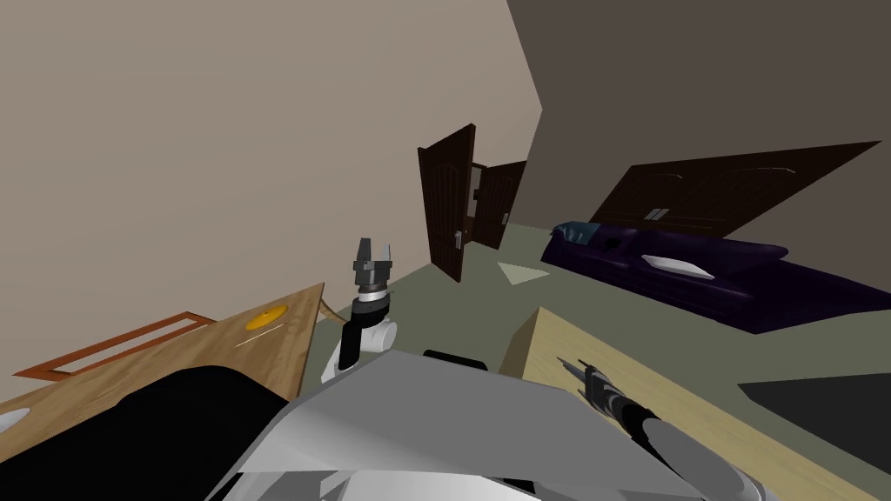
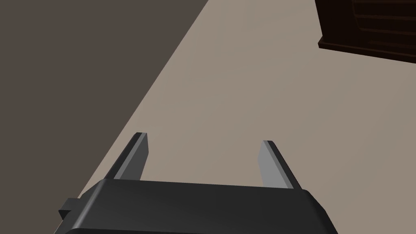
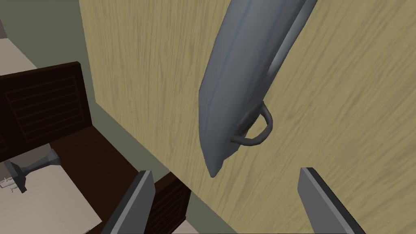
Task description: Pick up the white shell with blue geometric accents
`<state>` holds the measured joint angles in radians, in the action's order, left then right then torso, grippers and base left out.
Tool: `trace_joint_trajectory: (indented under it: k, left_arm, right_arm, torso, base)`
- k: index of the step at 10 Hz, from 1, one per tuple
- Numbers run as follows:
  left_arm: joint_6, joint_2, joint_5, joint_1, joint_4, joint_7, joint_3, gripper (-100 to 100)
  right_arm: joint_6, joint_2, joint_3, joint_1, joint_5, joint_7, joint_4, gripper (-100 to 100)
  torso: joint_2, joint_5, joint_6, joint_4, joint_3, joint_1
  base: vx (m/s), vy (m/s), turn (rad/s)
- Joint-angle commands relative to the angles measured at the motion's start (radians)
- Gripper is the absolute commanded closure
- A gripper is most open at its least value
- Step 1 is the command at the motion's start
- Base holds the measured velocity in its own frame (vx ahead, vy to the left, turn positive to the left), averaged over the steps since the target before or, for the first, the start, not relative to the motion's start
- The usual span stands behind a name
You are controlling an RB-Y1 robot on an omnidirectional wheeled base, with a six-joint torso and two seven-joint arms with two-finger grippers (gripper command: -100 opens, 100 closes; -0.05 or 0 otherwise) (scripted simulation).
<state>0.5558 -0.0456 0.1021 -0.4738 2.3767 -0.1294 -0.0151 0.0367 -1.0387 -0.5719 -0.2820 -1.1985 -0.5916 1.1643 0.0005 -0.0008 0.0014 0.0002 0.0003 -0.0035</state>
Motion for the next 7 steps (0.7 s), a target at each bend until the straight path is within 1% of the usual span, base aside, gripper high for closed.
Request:
trace_joint_trajectory:
  k: [1,2,3,4,5,7]
  left_arm:
    - [0.0,0.0,0.0,0.0,0.0,0.0,0.0,0]
    - [0.0,0.0,0.0,0.0,0.0,0.0,0.0,0]
    - [0.0,0.0,0.0,0.0,0.0,0.0,0.0,0]
    - [0.0,0.0,0.0,0.0,0.0,0.0,0.0,0]
    - [0.0,0.0,0.0,0.0,0.0,0.0,0.0,0]
    - [0.0,0.0,0.0,0.0,0.0,0.0,0.0,0]
  right_arm:
    - [0.009,-0.006,0.004,-0.015,-0.028,-0.025,-0.028,-100]
    - [-0.009,0.018,0.027,-0.007,-0.035,-0.019,-0.036,-100]
    - [-0.013,0.02,0.031,-0.008,-0.039,-0.025,-0.041,0]
    - [-0.011,0.035,0.03,0.005,-0.03,-0.02,-0.074,-100]
    - [-0.011,0.042,0.03,0.012,-0.026,-0.017,-0.091,-100]
    - [-0.009,0.058,0.03,0.025,-0.018,-0.013,-0.125,-100]
  torso:
    - [0.0,0.0,0.0,0.0,0.0,0.0]
    - [0.0,0.0,0.0,0.0,0.0,0.0]
    - [0.0,0.0,0.0,0.0,0.0,0.002]
    - [0.0,0.001,0.0,0.0,0.0,0.003]
    - [0.002,0.001,-0.001,0.001,0.001,0.003]
    - [0.005,0.0,0.0,0.001,0.003,0.002]
  base:
    - [0.01,-0.047,0.002]
    - [0.004,-0.021,-0.001]
    - [0.0,0.0,0.0]
    - [-0.04,-0.009,0.204]
    - [-0.073,-0.022,0.234]
    - [-0.071,-0.027,0.145]
